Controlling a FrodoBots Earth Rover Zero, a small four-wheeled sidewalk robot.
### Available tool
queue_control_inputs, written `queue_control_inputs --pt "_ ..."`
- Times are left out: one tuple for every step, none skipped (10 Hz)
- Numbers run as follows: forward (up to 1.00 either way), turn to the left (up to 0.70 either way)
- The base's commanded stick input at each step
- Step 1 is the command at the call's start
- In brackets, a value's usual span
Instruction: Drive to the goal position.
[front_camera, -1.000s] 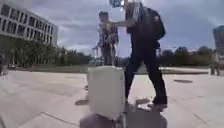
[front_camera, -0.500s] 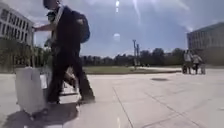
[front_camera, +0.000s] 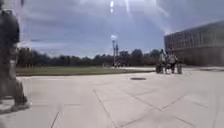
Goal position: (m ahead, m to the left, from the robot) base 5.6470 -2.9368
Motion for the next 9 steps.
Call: queue_control_inputs --pt "0.0 -0.48" --pt "0.0 -0.48" --pt "0.0 -0.48" --pt "0.0 -0.48" --pt "0.0 -0.48" --pt "0.0 -0.48" --pt "0.0 -0.48" --pt "0.0 -0.48" --pt "0.0 -0.48"
